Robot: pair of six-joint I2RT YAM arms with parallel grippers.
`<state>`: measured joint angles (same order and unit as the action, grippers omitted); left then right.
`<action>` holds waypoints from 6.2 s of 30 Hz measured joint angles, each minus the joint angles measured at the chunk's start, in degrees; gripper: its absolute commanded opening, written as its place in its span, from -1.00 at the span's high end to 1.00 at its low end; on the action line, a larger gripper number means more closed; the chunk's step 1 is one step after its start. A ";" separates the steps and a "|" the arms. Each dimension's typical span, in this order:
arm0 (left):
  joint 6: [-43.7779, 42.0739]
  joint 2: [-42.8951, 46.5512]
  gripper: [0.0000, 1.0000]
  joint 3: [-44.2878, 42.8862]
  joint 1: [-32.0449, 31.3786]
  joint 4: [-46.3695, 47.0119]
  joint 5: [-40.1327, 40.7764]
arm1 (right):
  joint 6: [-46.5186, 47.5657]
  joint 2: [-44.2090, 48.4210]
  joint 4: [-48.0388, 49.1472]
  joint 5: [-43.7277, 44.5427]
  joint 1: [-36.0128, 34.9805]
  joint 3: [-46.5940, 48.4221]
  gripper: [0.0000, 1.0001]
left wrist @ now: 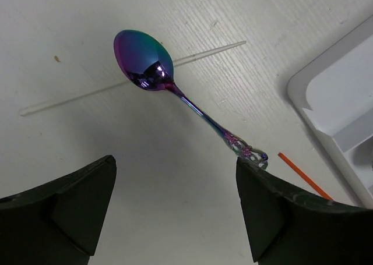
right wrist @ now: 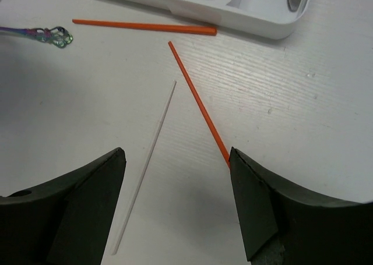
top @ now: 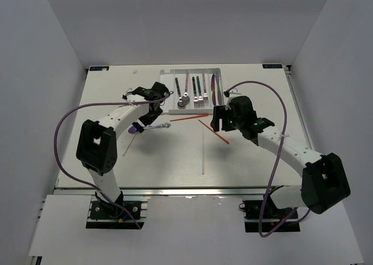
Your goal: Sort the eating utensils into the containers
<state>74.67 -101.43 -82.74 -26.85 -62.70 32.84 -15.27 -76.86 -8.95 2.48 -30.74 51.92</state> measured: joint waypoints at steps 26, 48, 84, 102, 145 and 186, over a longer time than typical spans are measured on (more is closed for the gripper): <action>4.44 -12.24 -0.61 3.65 0.50 13.07 2.47 | -0.85 2.54 4.96 -6.75 0.02 -5.92 -0.51; 4.48 -10.67 -0.67 4.61 1.60 14.27 2.73 | -0.83 1.40 6.16 -7.58 0.02 -5.92 -0.49; 1.75 10.47 1.00 19.58 2.73 29.75 4.50 | -0.81 3.06 8.35 -8.17 0.02 -7.34 -0.48; -55.63 -23.65 1.00 -26.62 1.07 46.40 -32.57 | -5.31 19.02 10.05 -1.73 2.93 -11.13 -0.52; -50.80 -24.90 -0.96 -19.58 3.91 52.52 -32.17 | 4.35 2.97 3.56 -6.78 1.57 -6.64 -0.41; -45.77 32.35 -0.96 22.25 4.02 35.63 -36.39 | 16.09 -20.41 -9.09 -0.11 2.12 4.13 1.00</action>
<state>28.91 -69.08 -60.49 -22.83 -27.07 -3.55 0.82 -97.27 -18.04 2.37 -28.62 56.05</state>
